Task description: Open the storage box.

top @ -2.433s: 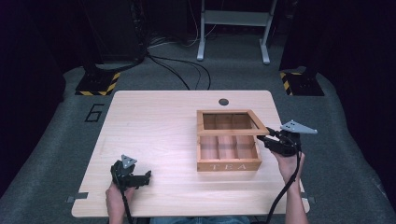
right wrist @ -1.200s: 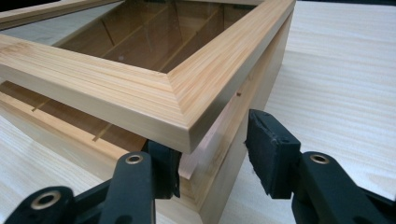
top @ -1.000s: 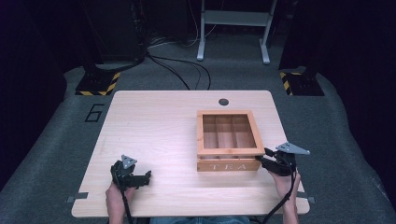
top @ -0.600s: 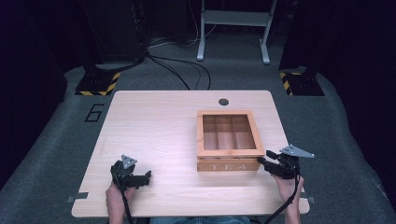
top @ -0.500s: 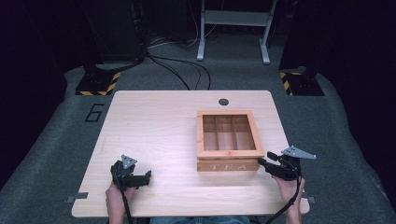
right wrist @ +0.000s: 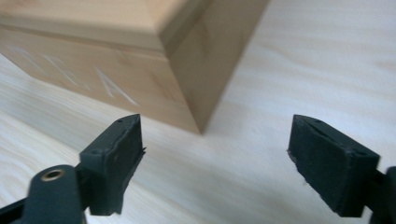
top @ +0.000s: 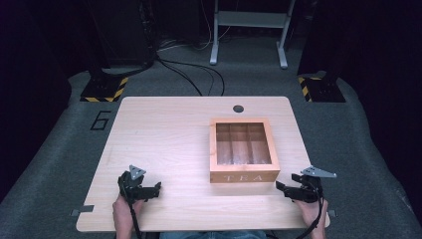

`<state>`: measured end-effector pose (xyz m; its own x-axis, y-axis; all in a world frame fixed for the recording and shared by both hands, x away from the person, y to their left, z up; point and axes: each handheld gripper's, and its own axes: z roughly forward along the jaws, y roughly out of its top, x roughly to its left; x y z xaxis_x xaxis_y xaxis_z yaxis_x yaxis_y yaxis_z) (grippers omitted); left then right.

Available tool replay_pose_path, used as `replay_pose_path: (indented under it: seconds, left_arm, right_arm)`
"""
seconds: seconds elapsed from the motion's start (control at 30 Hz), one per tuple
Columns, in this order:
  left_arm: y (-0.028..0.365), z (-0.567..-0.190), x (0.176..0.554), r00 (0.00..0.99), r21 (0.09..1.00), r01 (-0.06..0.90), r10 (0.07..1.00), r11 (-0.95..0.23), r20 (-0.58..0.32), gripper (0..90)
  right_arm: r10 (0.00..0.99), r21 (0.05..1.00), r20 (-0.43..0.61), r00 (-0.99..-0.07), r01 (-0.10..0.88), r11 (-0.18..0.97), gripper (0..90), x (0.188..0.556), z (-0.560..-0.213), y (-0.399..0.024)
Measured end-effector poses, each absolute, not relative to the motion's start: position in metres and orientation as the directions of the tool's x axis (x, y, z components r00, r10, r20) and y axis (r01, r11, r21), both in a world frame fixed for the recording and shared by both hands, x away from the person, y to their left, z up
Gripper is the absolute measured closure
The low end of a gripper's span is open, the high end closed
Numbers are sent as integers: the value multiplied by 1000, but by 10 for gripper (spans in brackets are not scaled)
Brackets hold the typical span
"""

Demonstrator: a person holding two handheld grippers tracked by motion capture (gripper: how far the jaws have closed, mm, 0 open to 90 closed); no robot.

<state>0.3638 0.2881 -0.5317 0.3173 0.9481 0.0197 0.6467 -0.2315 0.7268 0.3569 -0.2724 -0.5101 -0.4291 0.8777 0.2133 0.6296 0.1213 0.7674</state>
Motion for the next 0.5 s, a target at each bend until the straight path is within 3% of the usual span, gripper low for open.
replay_pose_path:
  seconds: [0.27,0.5]
  left_arm:
    - [288,-532,364,318,727,647,948,-230,17,4]
    - [288,-532,364,317,727,647,948,-229,16,4]
  right_arm:
    - [919,747,130,-371,646,155,142,352,-526,-286]
    - [919,753,81,-385,628,197,118,352,-528,-286]
